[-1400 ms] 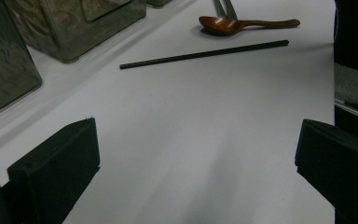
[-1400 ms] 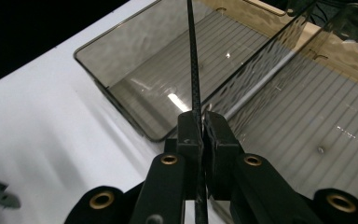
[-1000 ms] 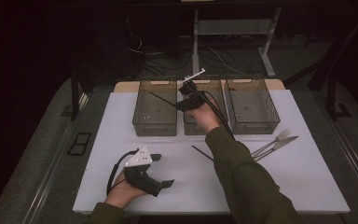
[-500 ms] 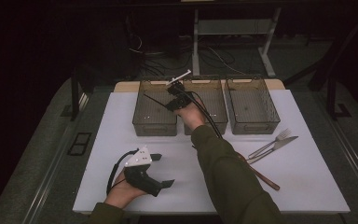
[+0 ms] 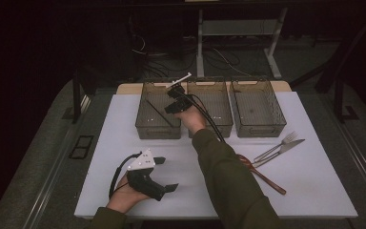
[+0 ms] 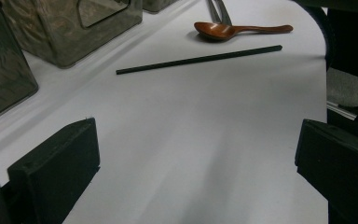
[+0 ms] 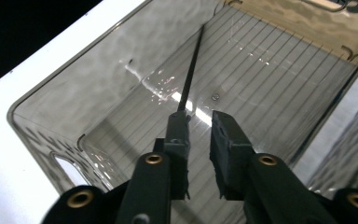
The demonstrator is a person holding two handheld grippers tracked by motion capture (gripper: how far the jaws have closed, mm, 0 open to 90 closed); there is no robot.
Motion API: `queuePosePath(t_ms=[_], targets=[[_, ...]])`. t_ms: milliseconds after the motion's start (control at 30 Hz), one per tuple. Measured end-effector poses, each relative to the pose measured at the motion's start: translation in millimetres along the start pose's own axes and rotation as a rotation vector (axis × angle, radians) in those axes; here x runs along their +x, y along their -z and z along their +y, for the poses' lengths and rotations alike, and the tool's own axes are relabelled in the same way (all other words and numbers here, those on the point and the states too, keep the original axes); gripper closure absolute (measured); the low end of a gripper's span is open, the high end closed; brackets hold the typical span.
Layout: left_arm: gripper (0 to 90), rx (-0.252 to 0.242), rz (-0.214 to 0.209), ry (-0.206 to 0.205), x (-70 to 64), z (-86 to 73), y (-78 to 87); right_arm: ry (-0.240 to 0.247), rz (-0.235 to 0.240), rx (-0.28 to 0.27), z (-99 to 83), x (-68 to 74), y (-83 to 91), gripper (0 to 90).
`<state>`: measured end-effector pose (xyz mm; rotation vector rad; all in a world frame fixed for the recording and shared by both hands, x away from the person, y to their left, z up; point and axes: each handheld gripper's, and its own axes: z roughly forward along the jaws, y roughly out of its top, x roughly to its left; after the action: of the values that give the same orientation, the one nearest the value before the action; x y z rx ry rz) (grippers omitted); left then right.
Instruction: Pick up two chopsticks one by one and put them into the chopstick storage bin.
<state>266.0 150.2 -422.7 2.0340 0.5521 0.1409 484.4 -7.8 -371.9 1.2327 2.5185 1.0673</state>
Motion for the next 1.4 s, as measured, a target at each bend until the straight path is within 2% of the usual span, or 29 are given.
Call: queuePosePath(t_ms=[33,67,233,367,433,500,600,633,700,767,800,933,1400], targets=[[0.0,0.000,0.000,0.000,0.1,0.0,0.0,0.007,0.014,-0.008,0.1,-0.4,5.0,68.2],[0.0,0.000,0.000,0.000,0.2,0.0,-0.1,0.007,0.014,-0.008,0.1,-0.4,5.0,68.2],[0.0,0.000,0.002,-0.006,0.6,0.0,0.3,0.029,0.045,-0.037,-1.8,0.4,22.4,56.8],[0.0,0.001,0.005,0.000,-0.5,-0.2,0.8,0.040,0.098,-0.067,-6.9,0.6,40.9,48.6],[0.0,-0.004,0.006,-0.008,-0.3,-0.2,1.3,0.055,0.119,-0.079,-10.5,0.9,50.5,45.5],[0.0,-0.009,0.006,0.005,-0.9,-0.4,1.0,0.080,0.132,-0.096,-17.9,1.7,64.8,42.6],[0.0,-0.001,0.010,-0.005,-0.1,-0.5,1.4,0.099,0.142,-0.104,-24.4,0.7,73.2,41.8],[0.0,-0.001,0.010,-0.005,-0.1,-0.6,1.5,0.108,0.150,-0.107,-31.3,-0.8,81.8,40.9],[0.0,0.000,0.009,-0.003,-0.2,-0.6,1.5,0.111,0.152,-0.109,-34.8,-2.1,86.2,40.6],[0.0,-0.001,0.006,-0.001,0.1,-0.6,0.8,0.118,0.163,-0.125,-46.1,-6.4,99.0,40.0],[0.0,0.000,0.007,-0.001,0.2,-0.7,0.7,0.118,0.163,-0.125,-46.1,-6.4,99.0,40.0],[0.0,0.001,0.008,0.005,-0.2,-1.0,0.4,0.129,0.170,-0.138,-65.0,-11.8,114.5,39.3],[0.0,0.005,0.014,0.009,-0.2,-1.6,0.9,0.157,0.197,-0.171,-106.8,-17.7,141.5,38.2]])
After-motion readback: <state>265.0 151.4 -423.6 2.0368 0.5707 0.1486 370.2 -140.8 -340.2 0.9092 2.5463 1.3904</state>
